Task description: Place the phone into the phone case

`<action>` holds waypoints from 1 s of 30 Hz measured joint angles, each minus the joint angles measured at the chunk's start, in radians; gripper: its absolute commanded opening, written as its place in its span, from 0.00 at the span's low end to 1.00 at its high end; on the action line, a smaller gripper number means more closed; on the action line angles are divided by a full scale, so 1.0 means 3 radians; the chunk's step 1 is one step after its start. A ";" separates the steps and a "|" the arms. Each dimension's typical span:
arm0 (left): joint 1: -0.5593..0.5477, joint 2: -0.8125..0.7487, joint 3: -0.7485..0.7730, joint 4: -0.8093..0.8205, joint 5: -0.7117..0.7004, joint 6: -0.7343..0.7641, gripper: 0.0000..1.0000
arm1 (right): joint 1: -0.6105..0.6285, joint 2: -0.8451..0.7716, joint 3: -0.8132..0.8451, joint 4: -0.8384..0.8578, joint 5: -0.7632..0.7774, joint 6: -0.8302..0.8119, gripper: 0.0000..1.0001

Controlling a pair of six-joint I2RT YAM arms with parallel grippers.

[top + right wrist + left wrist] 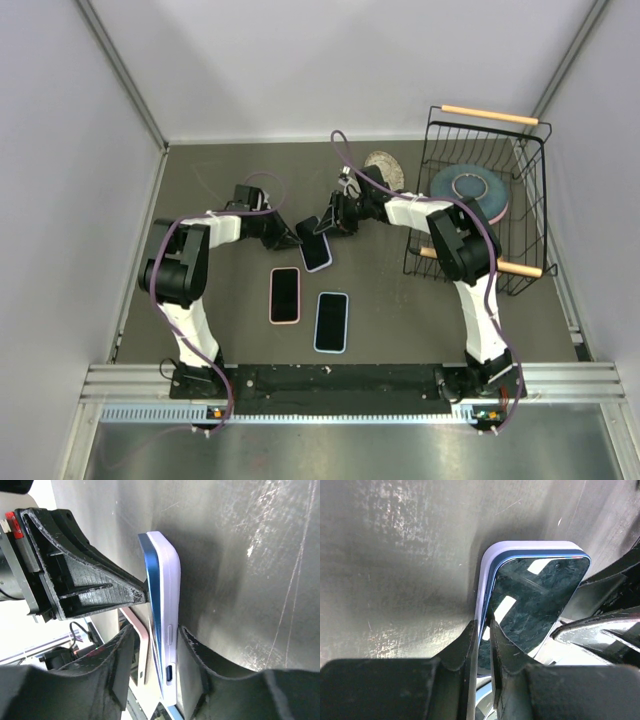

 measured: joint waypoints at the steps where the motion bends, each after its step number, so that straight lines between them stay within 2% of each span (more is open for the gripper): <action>1: 0.0004 -0.0004 -0.0001 -0.0008 0.0001 -0.0001 0.00 | 0.0000 0.0000 0.0000 -0.0004 -0.0003 0.0001 0.31; 3: 0.0009 -0.0015 -0.0005 -0.0014 0.0000 0.0001 0.00 | 0.0000 0.0000 0.0000 -0.0004 -0.0015 0.0000 0.26; 8: 0.0009 -0.0041 -0.0031 0.0003 0.0001 -0.0001 0.00 | 0.0006 0.0001 0.0005 -0.0017 -0.0067 -0.0015 0.22; 12: 0.0010 -0.0058 -0.0081 0.0057 0.0003 -0.0013 0.00 | 0.0010 0.0020 0.0092 -0.0151 -0.0066 -0.0089 0.32; 16: 0.0010 -0.0060 -0.0109 0.0118 0.0025 -0.0025 0.00 | 0.0022 0.0029 0.0146 -0.0239 -0.0074 -0.0158 0.31; 17: 0.0010 -0.0060 -0.0121 0.0139 0.0036 -0.0029 0.00 | 0.0023 0.0031 0.0154 -0.0257 -0.0074 -0.0172 0.30; 21: 0.0010 -0.0075 -0.0167 0.0207 0.0058 -0.0050 0.01 | 0.0025 0.0032 0.0156 -0.0296 -0.0074 -0.0233 0.03; 23: 0.0009 -0.0086 -0.0184 0.0225 0.0060 -0.0051 0.06 | 0.0025 0.0032 0.0158 -0.0303 -0.0070 -0.0281 0.00; 24: 0.0009 -0.0097 -0.0195 0.0225 0.0061 -0.0047 0.14 | 0.0025 0.0032 0.0159 -0.0310 -0.0069 -0.0300 0.00; 27: -0.0004 -0.0207 -0.0252 0.0126 0.0099 -0.0008 0.29 | 0.0027 0.0032 0.0161 -0.0319 -0.0071 -0.0366 0.00; 28: -0.0008 -0.0270 -0.0268 0.0072 0.0108 0.0013 0.39 | 0.0028 0.0024 0.0163 -0.0322 -0.0071 -0.0385 0.00; 30: -0.0003 -0.0477 -0.0282 -0.0099 0.0144 0.0084 0.48 | 0.0034 -0.0017 0.0163 -0.0352 -0.0055 -0.0441 0.00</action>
